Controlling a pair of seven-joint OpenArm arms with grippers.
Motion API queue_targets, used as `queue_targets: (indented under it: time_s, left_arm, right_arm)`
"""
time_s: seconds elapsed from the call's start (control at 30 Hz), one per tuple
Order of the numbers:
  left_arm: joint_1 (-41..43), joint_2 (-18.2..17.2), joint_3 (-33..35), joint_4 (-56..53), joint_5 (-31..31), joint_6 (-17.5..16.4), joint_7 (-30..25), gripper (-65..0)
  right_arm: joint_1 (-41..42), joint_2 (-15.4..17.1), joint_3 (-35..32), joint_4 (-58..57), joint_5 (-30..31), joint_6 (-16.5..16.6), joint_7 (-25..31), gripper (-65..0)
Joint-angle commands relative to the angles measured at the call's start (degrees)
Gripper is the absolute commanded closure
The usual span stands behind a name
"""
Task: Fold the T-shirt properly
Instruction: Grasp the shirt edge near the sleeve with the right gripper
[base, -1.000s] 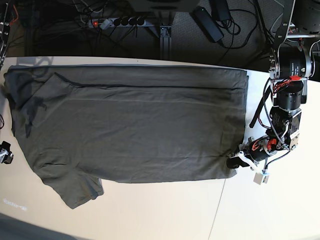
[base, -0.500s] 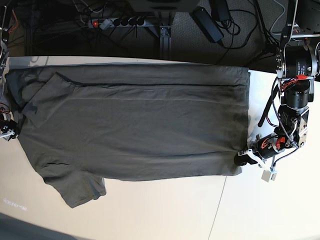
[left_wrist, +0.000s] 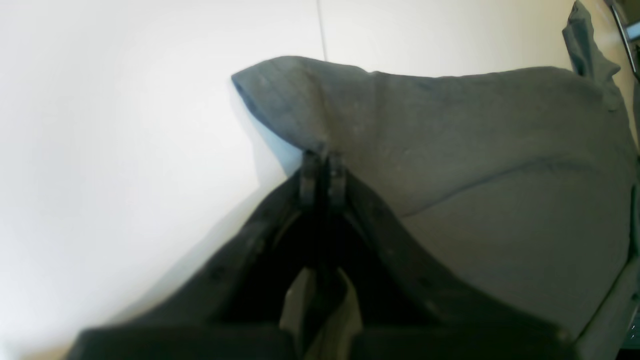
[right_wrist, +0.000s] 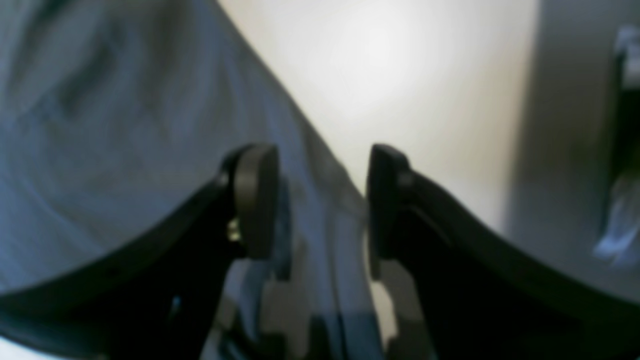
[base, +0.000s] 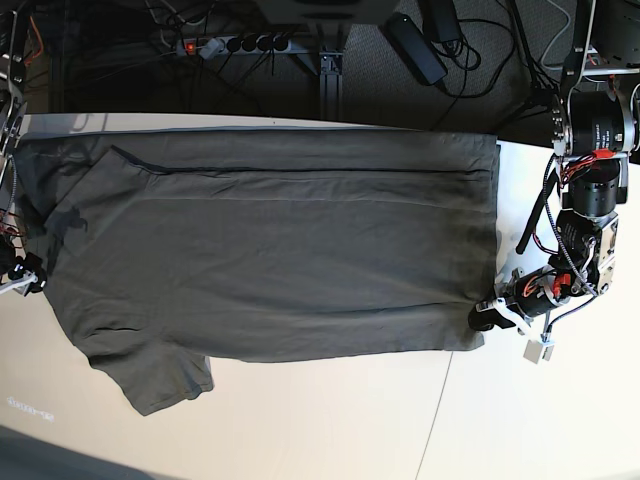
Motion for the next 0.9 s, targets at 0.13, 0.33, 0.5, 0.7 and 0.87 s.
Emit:
queue_targets:
  time_s: [0.13, 0.33, 0.5, 0.7, 0.87]
  left_arm:
    - [-0.7, -1.0, 0.0, 0.3, 2.0, -0.2, 2.0, 0.0]
    - [1.1, -1.0, 0.0, 0.4, 1.8, -0.2, 2.2, 0.0]
    - [1.9, -1.8, 0.0, 0.4, 1.6, -0.2, 2.1, 0.0]
    - [1.9, -2.3, 0.0, 0.4, 0.2, -0.2, 2.1, 0.0]
    - [1.9, -2.4, 0.0, 0.4, 0.3, -0.2, 1.7, 0.0]
  right_arm:
    - [2.7, 1.0, -0.1, 2.5, -3.4, 1.2, 1.7, -29.5]
    - [2.6, 0.3, -0.3, -0.1, -6.0, 1.1, 4.3, -29.5]
    - [2.6, 0.0, -0.3, -4.3, -8.9, 1.1, 7.6, -29.5]
    - [2.4, -1.0, -0.3, -7.1, -11.3, 1.1, 9.3, -29.5]
    - [2.4, -3.5, -0.3, -7.1, -12.5, 2.8, 9.2, -29.5]
